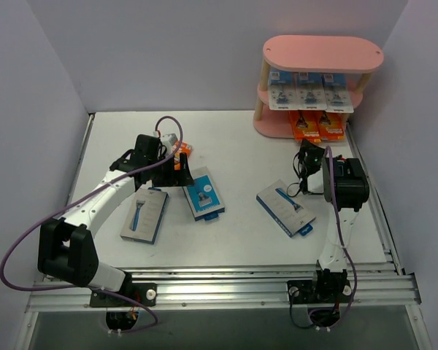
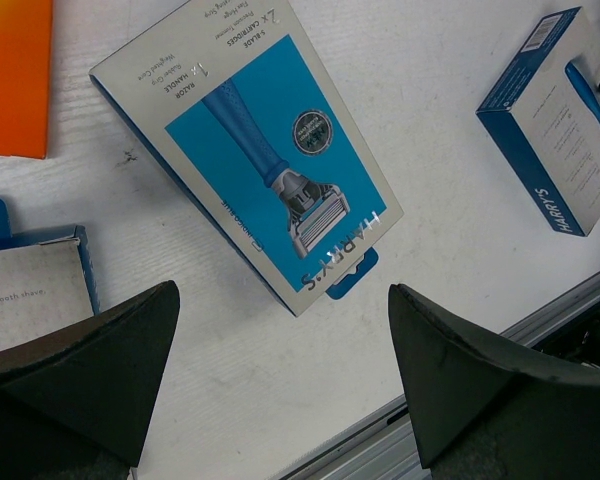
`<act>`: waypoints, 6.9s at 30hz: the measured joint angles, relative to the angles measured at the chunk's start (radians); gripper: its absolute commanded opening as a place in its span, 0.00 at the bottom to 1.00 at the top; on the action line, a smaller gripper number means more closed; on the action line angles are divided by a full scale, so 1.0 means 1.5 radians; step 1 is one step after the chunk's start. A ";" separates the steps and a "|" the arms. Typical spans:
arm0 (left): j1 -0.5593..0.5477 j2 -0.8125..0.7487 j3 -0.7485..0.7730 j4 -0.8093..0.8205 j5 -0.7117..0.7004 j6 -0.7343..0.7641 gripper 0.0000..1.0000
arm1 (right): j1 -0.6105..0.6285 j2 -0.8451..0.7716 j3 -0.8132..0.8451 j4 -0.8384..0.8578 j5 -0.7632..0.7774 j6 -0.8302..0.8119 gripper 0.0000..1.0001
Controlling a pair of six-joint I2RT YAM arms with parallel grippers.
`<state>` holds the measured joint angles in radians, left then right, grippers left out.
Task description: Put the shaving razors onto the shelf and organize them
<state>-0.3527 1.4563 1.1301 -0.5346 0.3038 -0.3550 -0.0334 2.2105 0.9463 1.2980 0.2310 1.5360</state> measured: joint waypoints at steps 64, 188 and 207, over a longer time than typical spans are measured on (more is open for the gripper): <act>0.000 0.014 0.000 -0.005 -0.022 0.006 0.94 | -0.034 -0.068 -0.114 0.039 -0.129 -0.046 0.85; 0.163 -0.054 -0.003 0.024 0.060 -0.036 0.94 | 0.355 0.215 0.687 -0.574 -0.559 -0.531 0.00; 0.148 -0.075 -0.044 0.089 0.077 -0.032 0.95 | 0.364 -0.299 0.154 -0.484 -0.422 -0.532 0.00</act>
<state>-0.1314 1.3445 1.0637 -0.4019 0.4194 -0.4026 0.5129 1.7626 1.1774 0.5716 -0.4023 0.7380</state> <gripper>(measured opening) 0.944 0.009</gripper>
